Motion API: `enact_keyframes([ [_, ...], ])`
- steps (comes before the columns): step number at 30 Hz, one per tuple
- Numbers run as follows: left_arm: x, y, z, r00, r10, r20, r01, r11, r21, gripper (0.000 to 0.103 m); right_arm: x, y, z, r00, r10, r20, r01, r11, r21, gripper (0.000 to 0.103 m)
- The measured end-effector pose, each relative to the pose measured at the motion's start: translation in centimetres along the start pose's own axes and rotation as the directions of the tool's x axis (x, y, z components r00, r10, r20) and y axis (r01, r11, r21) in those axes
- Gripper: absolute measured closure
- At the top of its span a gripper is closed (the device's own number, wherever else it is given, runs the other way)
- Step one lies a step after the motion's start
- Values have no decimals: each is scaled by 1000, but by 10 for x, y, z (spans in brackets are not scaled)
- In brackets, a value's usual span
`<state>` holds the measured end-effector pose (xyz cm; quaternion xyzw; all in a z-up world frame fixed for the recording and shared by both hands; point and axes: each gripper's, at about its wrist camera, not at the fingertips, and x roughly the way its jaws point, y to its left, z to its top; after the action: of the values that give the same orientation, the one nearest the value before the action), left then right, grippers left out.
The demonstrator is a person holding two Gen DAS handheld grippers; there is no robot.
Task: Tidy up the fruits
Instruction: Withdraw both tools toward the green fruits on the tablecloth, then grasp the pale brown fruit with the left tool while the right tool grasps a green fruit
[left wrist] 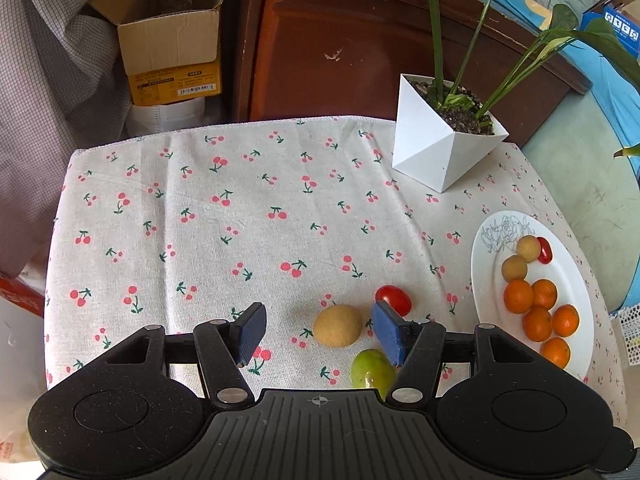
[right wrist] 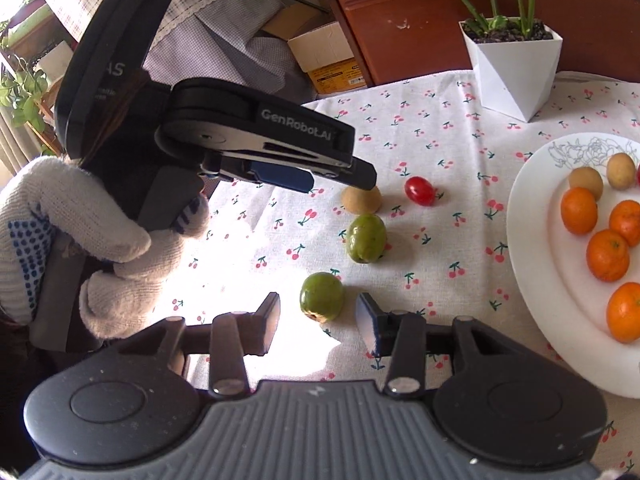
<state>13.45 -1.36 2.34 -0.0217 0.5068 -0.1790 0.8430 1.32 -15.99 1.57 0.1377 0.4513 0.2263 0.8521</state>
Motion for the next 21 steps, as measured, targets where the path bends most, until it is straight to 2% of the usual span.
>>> enact_keyframes([
  [6, 12, -2, 1, 1000, 16, -24, -16, 1000, 14, 44, 10, 6, -2, 1000, -23, -8, 23, 999, -23, 59],
  [14, 16, -10, -2, 1000, -7, -20, 8, 999, 48, 45, 20, 14, -5, 999, -49, -4, 48, 997, -64, 59],
  [16, 17, -13, -3, 1000, -9, -14, 9, 998, 60, 47, 21, 15, -6, 999, -53, 3, 53, 996, -78, 63],
  [18, 17, -15, -4, 1000, -7, -7, 7, 997, 74, 49, 20, 15, -8, 998, -65, 9, 66, 994, -90, 71],
  [21, 18, -17, -6, 1000, -12, 2, 12, 997, 79, 49, 18, 12, -8, 998, -61, 6, 62, 995, -78, 74],
])
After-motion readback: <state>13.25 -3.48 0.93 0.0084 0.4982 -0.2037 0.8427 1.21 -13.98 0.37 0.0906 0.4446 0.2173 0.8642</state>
